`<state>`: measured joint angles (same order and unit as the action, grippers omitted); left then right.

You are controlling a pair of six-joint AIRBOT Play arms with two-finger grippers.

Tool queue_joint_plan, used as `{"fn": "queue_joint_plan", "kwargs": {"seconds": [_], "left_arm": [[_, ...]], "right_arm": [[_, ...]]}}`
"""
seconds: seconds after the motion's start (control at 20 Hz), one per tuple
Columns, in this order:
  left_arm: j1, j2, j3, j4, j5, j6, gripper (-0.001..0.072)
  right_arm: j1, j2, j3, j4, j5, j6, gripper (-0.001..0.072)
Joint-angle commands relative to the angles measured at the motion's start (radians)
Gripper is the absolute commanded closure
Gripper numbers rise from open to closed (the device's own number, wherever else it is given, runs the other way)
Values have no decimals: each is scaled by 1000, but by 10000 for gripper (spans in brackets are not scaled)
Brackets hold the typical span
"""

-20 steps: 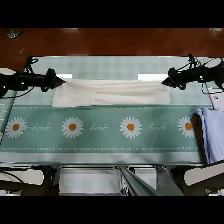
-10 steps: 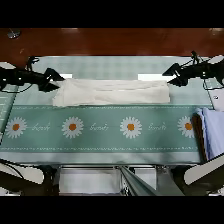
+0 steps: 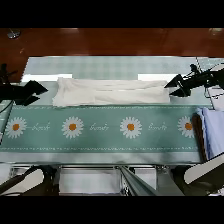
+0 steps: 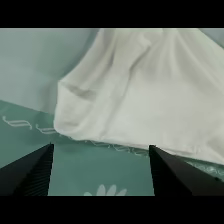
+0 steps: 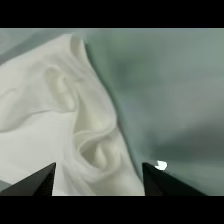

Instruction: Fold the shirts.

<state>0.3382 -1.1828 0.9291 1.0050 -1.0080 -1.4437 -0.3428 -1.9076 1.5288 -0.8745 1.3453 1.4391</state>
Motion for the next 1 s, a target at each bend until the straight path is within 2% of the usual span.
{"fn": "queue_joint_plan", "kwargs": {"seconds": [0.0, 0.05, 0.1, 0.15, 0.2, 0.25, 0.3, 0.4, 0.45, 0.6, 0.7, 0.8, 0.95], "left_arm": [[-126, 140, -118, -55, 55, 11, 9], [-174, 136, -114, -80, 65, 18, 9], [-224, 129, -109, -105, 88, 22, 10], [-267, 122, -102, -117, 111, 21, 15], [-309, 113, -92, -124, 125, 21, 194], [-351, 101, -77, -142, 125, 23, 690], [-390, 89, -63, -203, 123, 56, 669], [-481, 51, -24, -361, 126, 220, 677], [-536, 25, 7, -385, 137, 260, 678], [-716, -80, 103, -346, 262, 261, 679], [-839, -193, 192, -303, 346, 215, 679], [-932, -323, 303, -270, 364, 176, 679], [-1051, -543, 496, -261, 323, 91, 679]], "right_arm": [[68, -27, -9, 26, -11, -4, 89], [91, -27, -8, 40, -18, -5, 100], [109, -27, 5, 51, -14, -7, 324], [117, -23, 23, 56, 5, -7, 660], [122, -2, 32, 53, 12, -6, 692], [118, 33, 32, 36, 9, -6, 692], [112, 83, 31, -16, 19, -7, 692], [112, 222, -21, -171, 33, -16, 693], [110, 314, -83, -213, 17, -16, 694], [101, 619, -322, -216, -51, -30, 694], [101, 826, -470, -215, -78, -14, 693], [101, 999, -572, -216, -79, 28, 693], [102, 1155, -632, -206, -65, 73, 692]]}}
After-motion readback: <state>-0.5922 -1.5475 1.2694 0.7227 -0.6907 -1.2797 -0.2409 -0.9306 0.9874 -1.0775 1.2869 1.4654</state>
